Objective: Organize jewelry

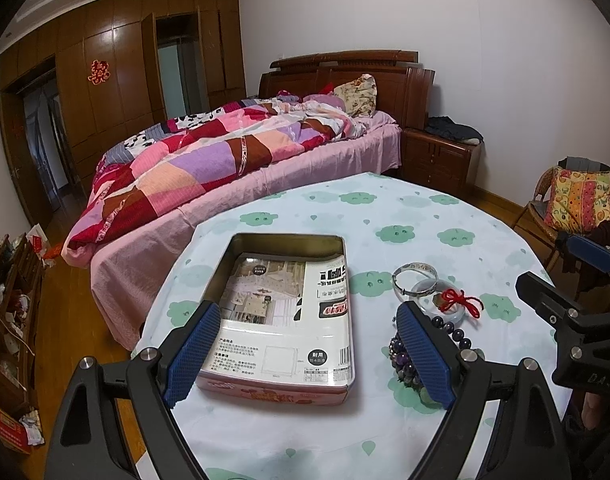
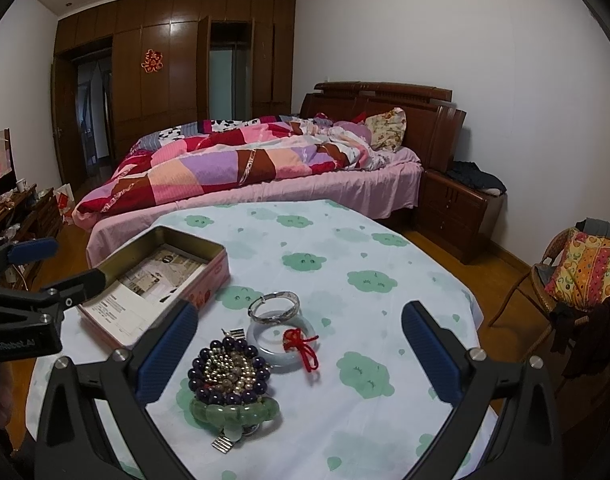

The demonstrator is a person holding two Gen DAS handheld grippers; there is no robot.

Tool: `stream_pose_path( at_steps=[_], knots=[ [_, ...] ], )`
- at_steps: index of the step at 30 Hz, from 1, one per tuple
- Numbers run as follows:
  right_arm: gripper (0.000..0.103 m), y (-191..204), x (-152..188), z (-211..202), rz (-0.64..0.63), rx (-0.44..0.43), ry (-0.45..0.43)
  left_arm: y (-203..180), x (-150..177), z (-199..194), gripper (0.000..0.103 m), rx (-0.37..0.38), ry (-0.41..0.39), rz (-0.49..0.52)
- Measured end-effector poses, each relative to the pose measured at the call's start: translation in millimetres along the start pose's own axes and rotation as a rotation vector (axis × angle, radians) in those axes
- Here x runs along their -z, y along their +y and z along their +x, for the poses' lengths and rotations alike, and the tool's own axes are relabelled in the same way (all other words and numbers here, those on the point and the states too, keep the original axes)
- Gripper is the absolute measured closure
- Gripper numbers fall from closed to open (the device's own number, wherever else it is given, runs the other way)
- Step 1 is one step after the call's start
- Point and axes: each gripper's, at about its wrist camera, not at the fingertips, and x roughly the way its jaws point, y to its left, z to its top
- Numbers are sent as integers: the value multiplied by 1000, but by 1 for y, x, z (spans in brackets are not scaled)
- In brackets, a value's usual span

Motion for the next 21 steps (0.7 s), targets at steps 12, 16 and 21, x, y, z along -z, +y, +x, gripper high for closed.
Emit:
stream_pose_path(
  at_steps=[12, 16, 21],
  knots=[
    [4, -42, 42, 24, 21, 49, 116, -28, 24, 23, 13, 73, 59, 48],
    [16, -51, 44, 32, 34, 26, 151, -40, 27, 33, 14, 96, 86, 66],
    [24, -55, 39, 42, 49, -24, 164, -55, 15, 48, 14, 97, 91, 94]
  ],
)
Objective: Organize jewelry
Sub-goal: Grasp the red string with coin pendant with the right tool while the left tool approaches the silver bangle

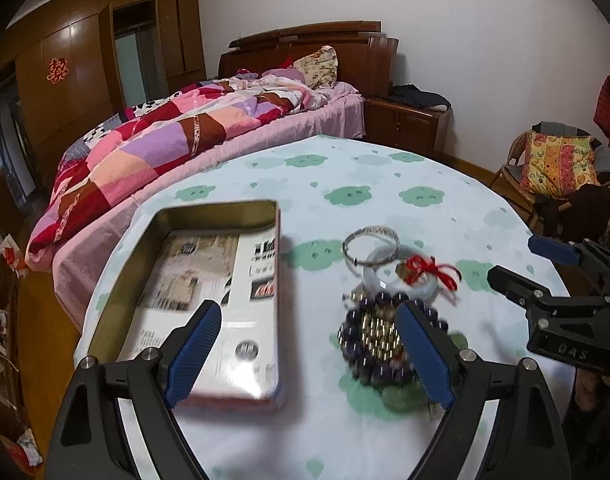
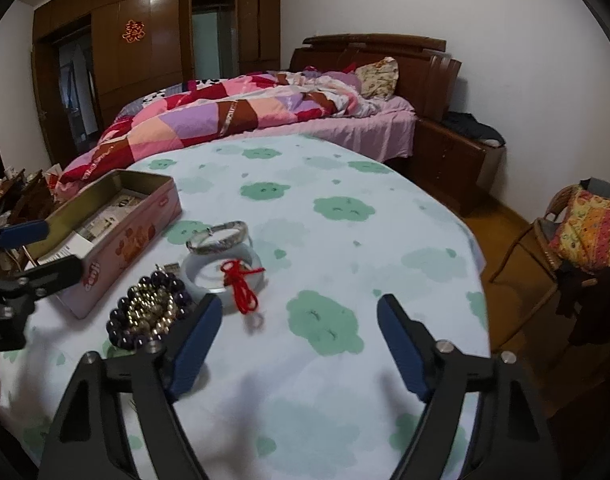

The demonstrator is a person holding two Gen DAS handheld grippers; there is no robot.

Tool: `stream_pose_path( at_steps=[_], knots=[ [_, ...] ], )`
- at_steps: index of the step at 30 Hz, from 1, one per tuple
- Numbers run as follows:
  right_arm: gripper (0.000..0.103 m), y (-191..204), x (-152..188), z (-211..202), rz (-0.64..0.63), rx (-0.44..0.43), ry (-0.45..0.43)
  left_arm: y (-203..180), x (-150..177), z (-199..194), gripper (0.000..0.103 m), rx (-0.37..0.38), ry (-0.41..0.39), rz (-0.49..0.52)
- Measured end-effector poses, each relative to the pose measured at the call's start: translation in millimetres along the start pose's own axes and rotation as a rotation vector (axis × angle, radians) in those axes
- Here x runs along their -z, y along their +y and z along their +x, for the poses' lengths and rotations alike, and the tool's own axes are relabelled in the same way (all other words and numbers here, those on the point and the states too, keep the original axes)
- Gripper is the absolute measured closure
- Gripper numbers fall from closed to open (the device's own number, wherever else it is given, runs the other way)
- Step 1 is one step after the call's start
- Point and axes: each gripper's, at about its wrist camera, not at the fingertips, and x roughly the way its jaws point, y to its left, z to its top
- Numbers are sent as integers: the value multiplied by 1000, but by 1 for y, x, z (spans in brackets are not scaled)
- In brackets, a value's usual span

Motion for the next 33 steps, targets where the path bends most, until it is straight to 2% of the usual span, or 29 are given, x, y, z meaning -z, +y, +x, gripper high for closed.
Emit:
stream_pose_path(
  at_steps=[6, 9, 11, 13, 17, 21, 22, 23, 24, 30, 33],
  knots=[
    [30, 0, -14, 21, -3, -46, 36, -10, -11, 24, 14, -9, 42, 25],
    [32, 5, -17, 33, -18, -87, 81, -12, -16, 33, 23, 8, 63, 28],
    [36, 10, -18, 41, -43, -105, 107, -14, -20, 39, 24, 15, 65, 29],
    [45, 11, -20, 47, -52, -107, 129, -16, -25, 43, 25, 16, 70, 36],
    [47, 13, -24, 54, -62, -116, 152, -17, -32, 49, 27, 35, 76, 35],
    [72, 15, -21, 60, -73, -159, 190, -16, -34, 53, 27, 42, 86, 39],
    [92, 15, -21, 58, -72, -170, 183, -15, -34, 54, 27, 42, 88, 40],
    [99, 15, -21, 55, -73, -167, 166, -16, -34, 55, 27, 43, 90, 42],
    [97, 16, -22, 52, -77, -167, 151, -17, -34, 55, 27, 48, 93, 45],
    [98, 10, -34, 37, -28, -205, 60, -26, -37, 61, 27, 81, 84, 77],
    [98, 5, -42, 33, -5, -203, 31, -32, -39, 72, 27, 100, 104, 83]
  ],
)
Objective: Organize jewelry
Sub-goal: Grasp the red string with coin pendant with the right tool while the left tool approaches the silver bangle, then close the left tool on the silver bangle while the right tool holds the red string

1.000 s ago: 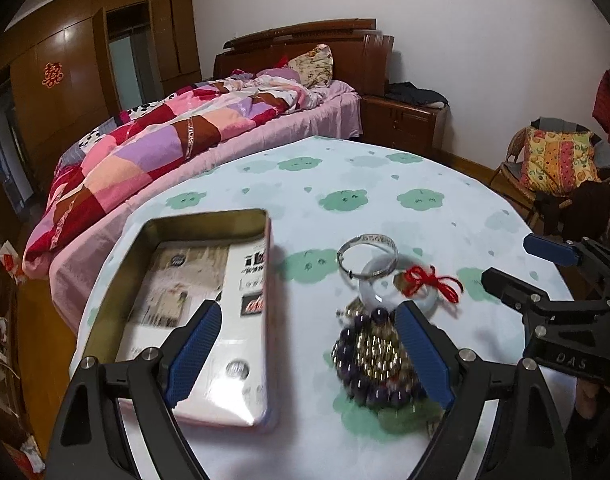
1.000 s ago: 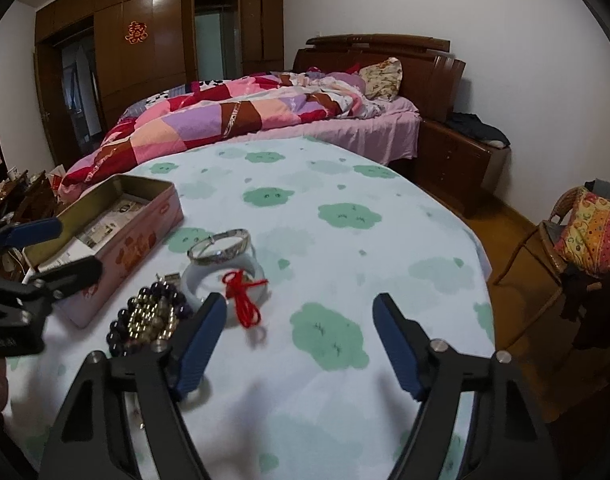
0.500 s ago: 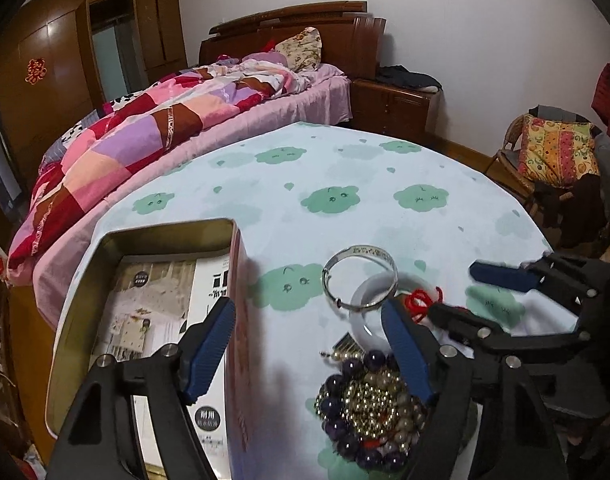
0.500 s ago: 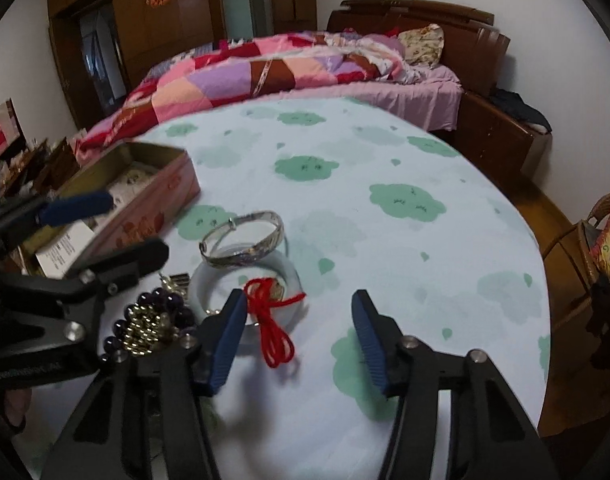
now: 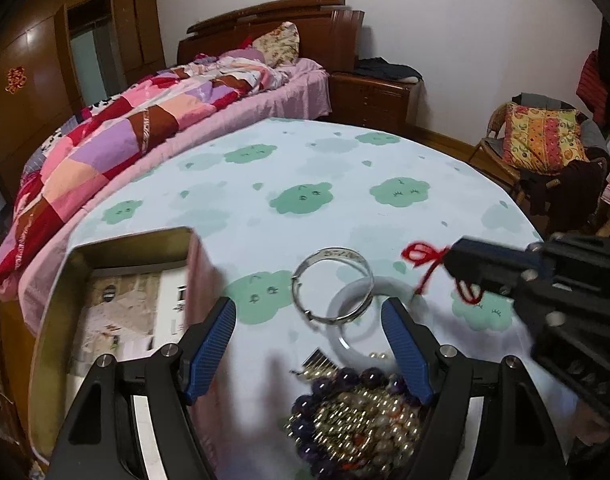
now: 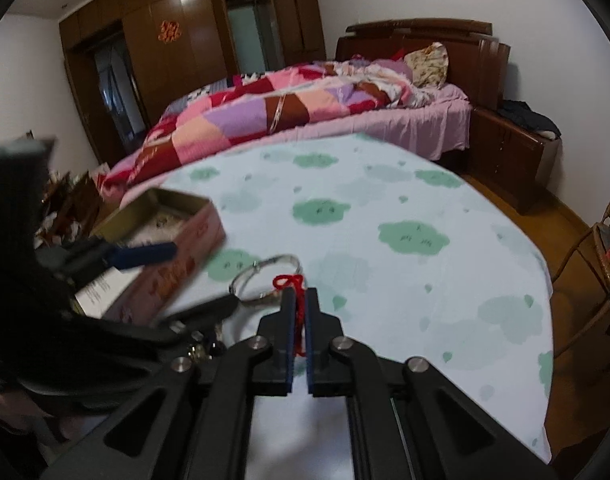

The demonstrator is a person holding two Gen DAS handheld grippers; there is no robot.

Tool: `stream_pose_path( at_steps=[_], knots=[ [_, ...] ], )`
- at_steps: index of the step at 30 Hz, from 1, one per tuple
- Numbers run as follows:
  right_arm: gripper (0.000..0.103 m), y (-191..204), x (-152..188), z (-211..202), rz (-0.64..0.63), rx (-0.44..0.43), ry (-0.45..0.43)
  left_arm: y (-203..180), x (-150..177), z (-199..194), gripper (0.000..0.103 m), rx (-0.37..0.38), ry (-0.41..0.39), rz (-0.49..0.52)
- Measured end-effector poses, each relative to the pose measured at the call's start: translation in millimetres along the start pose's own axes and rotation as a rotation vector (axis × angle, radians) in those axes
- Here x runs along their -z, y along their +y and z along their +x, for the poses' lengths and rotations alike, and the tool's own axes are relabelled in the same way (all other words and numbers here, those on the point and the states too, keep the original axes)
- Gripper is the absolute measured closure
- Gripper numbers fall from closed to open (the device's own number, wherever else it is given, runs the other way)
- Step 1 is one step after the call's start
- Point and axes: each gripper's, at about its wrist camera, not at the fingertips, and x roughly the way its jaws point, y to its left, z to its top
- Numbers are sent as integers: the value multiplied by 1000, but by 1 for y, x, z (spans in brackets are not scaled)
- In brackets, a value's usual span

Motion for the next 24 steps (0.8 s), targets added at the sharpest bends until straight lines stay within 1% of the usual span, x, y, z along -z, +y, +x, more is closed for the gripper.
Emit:
stream_pose_path(
  at_steps=[3, 4, 5, 7, 8, 11, 12, 13, 14, 16, 18, 24],
  knots=[
    [98, -6, -4, -5, 17, 19, -28, -6, -3, 8, 28, 15, 19, 9],
    [98, -8, -5, -6, 24, 24, -35, -9, -3, 11, 28, 19, 25, 17],
    [98, -10, -6, -6, 30, 28, -40, -11, -4, 13, 31, 22, 32, 24],
    [98, -12, -7, -7, 36, 30, -44, -15, -6, 21, 48, 39, 56, 34],
    [98, -12, -8, -6, 36, 31, -46, -16, -7, 24, 50, 48, 64, 32],
    [98, -14, -7, -9, 37, 29, -54, -18, -8, 29, 67, 64, 79, 36],
    [98, -15, -5, -11, 38, 29, -58, -18, -9, 30, 81, 76, 83, 34],
    [98, -16, -5, -12, 38, 29, -61, -17, -8, 28, 89, 74, 78, 32],
    [98, -16, -6, -13, 36, 30, -64, -17, -8, 25, 92, 74, 68, 33],
    [98, -16, -5, -14, 35, 30, -69, -15, -8, 21, 100, 96, 56, 31],
    [98, -15, -7, -14, 33, 31, -72, -11, -8, 15, 103, 105, 40, 24],
    [98, -6, -17, -16, -1, 28, -81, 9, -17, -13, 103, 127, -25, -11]
  ],
)
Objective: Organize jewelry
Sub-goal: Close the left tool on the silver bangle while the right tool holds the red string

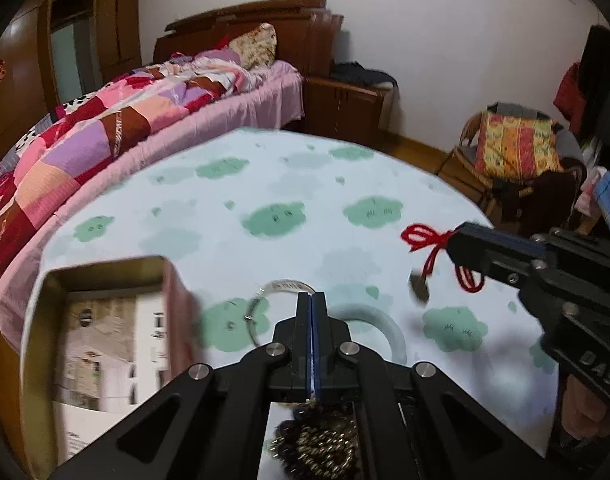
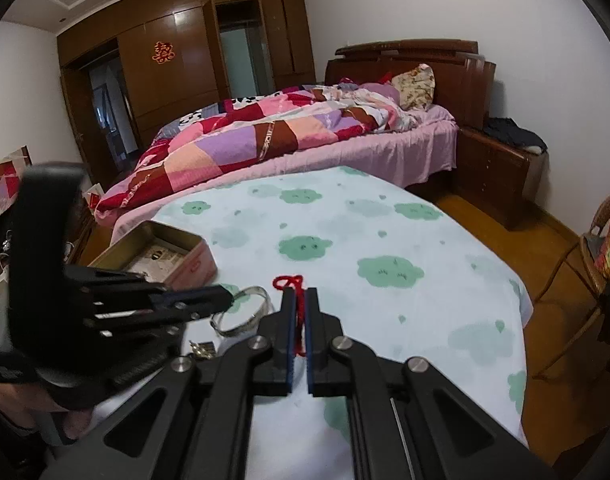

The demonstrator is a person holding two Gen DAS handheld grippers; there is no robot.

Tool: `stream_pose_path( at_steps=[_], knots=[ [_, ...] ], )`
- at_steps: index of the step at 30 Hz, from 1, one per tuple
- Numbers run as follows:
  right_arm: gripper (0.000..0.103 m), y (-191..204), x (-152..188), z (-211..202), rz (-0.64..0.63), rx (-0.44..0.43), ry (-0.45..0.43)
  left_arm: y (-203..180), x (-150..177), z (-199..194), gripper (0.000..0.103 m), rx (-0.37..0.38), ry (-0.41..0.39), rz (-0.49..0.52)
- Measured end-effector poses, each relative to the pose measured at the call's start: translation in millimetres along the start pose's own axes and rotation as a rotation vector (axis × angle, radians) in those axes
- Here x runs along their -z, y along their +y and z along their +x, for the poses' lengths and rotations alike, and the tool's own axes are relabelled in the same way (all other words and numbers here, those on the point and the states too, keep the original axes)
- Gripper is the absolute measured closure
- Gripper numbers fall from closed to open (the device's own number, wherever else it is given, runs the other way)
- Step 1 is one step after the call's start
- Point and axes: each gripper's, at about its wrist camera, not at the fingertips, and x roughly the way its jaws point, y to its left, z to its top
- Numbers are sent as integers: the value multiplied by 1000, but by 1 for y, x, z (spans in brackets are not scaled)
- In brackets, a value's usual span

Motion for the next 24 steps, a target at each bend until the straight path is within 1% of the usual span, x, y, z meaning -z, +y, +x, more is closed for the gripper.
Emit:
stream_pose_path(
  at_steps=[5, 8, 9, 10, 11, 12, 13, 14, 15, 18, 20, 22, 24],
  knots=[
    [98, 9, -12, -2, -33, 1, -18, 10, -7, -15, 103, 4, -46, -11],
    [98, 11, -15, -1, -44, 6, -20, 8, -6, -9, 102, -26, -31, 3],
    [98, 11, -14, -1, -44, 9, -18, 7, -5, -7, 95, -26, -20, 2],
    [98, 9, -13, 0, -42, 14, -16, 7, -4, -2, 75, -18, -6, -9],
    [98, 8, -11, 0, -39, 17, -13, 8, -3, 0, 63, -12, -2, -22],
    [98, 8, -10, 1, -36, 18, -12, 8, -2, 3, 41, -13, -6, -40],
    [98, 6, -8, 1, -33, 21, -10, 8, -2, 4, 36, -8, -15, -49],
    [98, 5, -8, 1, -32, 23, -8, 7, -2, 6, 36, 6, -18, -52],
    [98, 3, -7, 1, -30, 25, -8, 6, -3, 11, 36, 14, -5, -56],
    [98, -1, -5, 1, -20, 25, -11, 5, -4, 27, 36, -1, 49, -71],
    [98, -4, -4, 1, -11, 25, -15, 4, -3, 37, 44, -18, 78, -69],
    [98, -6, -2, 3, -4, 24, -11, 2, -1, 47, 60, -15, 115, -68],
    [98, -8, 0, 6, -1, 22, -3, -2, 0, 52, 63, -14, 131, -59]
  ],
)
